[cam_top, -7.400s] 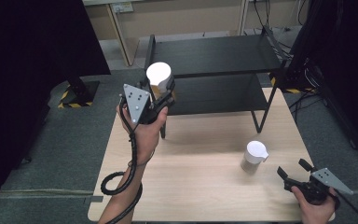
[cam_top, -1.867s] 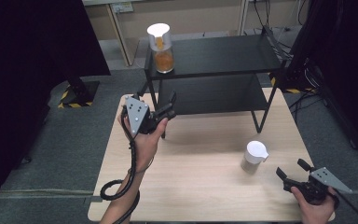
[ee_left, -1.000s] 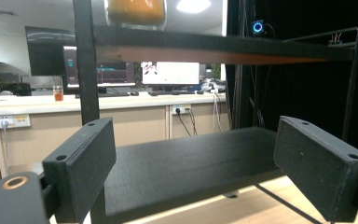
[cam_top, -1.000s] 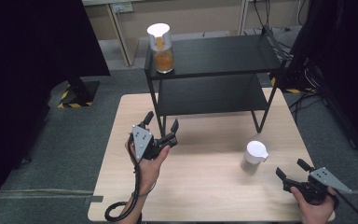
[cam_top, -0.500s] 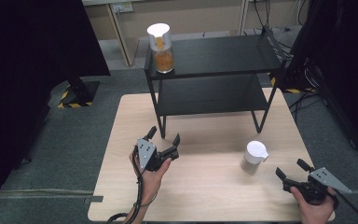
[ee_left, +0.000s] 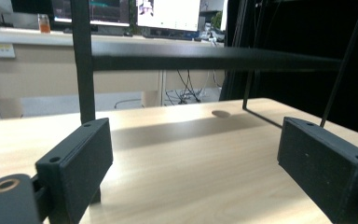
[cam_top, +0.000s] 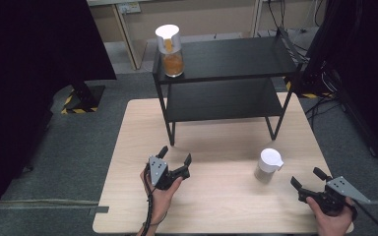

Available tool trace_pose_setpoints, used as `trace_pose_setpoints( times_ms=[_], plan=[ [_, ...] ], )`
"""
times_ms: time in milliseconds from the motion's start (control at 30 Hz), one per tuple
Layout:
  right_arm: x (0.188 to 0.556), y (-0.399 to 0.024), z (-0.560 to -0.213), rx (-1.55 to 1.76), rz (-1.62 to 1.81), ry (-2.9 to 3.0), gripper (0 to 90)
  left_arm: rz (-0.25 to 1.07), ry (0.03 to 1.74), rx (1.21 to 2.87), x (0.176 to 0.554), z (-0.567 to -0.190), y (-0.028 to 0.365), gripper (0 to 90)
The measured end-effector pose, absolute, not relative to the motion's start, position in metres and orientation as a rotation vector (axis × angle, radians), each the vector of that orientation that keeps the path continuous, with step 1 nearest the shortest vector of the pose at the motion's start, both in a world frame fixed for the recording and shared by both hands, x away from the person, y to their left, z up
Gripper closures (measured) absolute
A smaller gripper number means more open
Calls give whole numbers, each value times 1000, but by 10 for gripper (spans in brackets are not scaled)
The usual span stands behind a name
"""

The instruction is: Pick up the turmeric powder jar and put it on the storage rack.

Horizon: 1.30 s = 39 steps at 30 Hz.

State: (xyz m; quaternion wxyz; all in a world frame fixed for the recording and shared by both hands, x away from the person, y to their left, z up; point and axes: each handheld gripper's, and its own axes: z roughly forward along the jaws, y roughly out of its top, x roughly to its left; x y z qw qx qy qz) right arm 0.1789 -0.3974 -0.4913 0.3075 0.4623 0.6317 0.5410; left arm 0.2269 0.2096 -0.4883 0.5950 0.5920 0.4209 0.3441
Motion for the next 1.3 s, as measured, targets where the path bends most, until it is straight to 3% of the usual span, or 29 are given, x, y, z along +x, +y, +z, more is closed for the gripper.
trace_pose_setpoints(
  times_ms=[567, 1300],
  plan=[
    [179, -397, -491, 1212, 1428, 1677, 43, 754, 1033, 1399, 225, -518, 211, 98],
    [178, -397, -492, 1216, 1434, 1671, 42, 744, 1033, 1397, 225, -519, 210, 99]
  ],
)
